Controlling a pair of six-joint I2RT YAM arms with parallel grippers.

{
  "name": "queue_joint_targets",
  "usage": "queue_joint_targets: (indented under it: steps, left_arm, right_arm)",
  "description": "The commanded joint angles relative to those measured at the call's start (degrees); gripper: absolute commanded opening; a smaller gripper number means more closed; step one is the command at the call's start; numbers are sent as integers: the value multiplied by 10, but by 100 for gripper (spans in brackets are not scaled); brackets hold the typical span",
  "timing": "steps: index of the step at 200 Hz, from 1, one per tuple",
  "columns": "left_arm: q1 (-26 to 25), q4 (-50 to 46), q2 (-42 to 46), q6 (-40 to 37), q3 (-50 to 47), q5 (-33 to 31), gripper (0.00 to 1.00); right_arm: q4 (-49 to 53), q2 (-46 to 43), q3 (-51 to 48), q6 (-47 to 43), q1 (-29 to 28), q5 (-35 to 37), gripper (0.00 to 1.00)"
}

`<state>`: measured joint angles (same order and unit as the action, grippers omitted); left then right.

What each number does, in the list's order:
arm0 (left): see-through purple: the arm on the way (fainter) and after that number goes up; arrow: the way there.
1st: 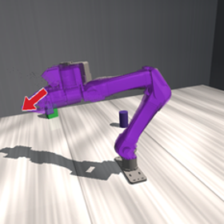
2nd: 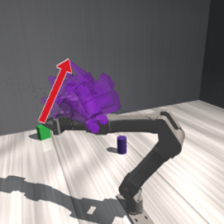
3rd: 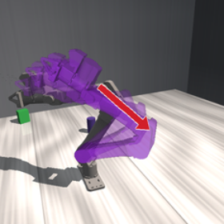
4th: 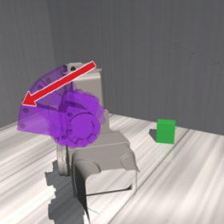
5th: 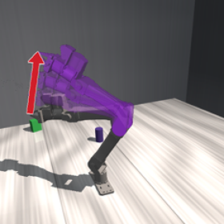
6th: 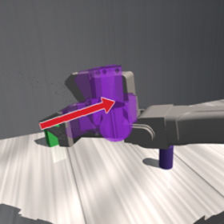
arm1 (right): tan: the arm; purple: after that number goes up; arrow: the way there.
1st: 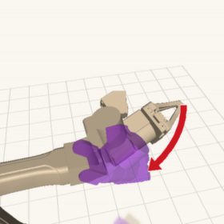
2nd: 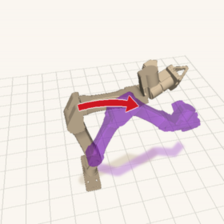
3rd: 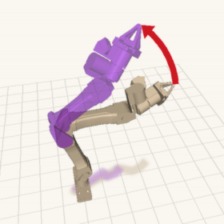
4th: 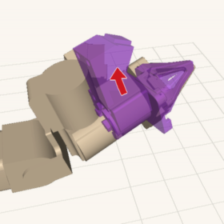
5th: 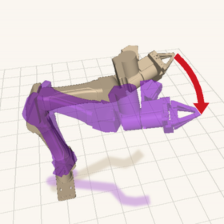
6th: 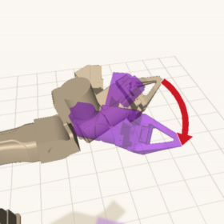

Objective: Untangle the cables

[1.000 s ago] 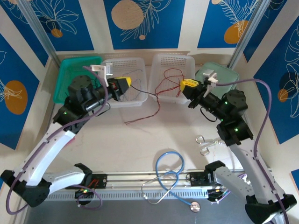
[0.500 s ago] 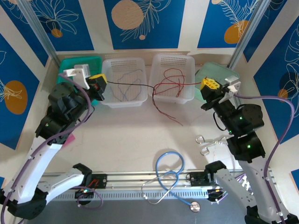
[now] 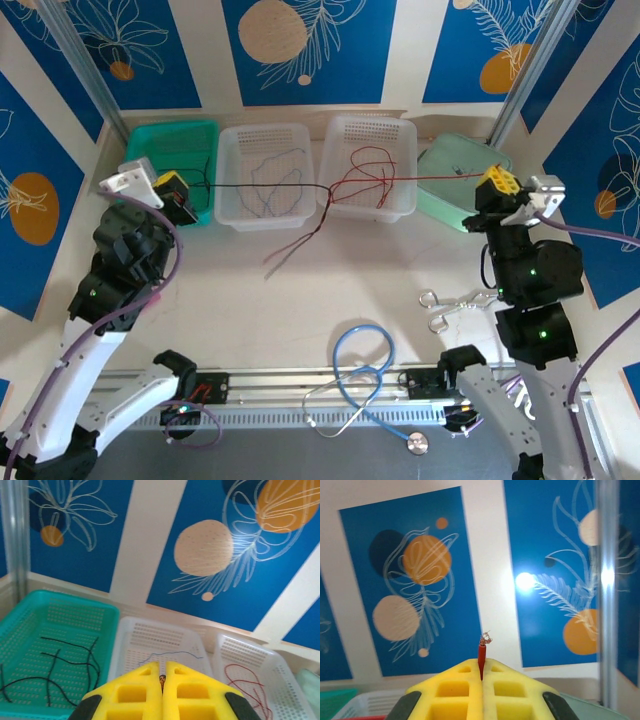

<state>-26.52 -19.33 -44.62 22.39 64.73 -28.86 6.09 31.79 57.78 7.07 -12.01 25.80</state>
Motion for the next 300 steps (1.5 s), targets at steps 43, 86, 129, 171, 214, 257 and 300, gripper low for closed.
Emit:
queue_joint_targets:
  steps: [43,86,129,171,214,257,300]
  left_arm:
    - [15,112,100,1,-115,-162,0]
    - [15,132,158,8,-169,-225,0]
    - [15,145,194,19,-195,-271,0]
    - [15,148,199,17,-197,-272,0]
    - [14,144,192,28,-196,-253,0]
    - [15,134,175,54,-195,-226,0]
    - [15,127,159,82,-192,-199,0]
  right_arm:
    - [20,-26,-3,51,62,151,0]
    - [53,-34,-2,100,106,196,0]
    - [105,-44,-5,184,147,250,0]
    - [122,-47,-8,210,173,210,0]
    - [113,-44,-7,215,184,160,0]
    - [77,-11,29,212,186,63,0]
    - [42,71,116,245,186,-39,0]
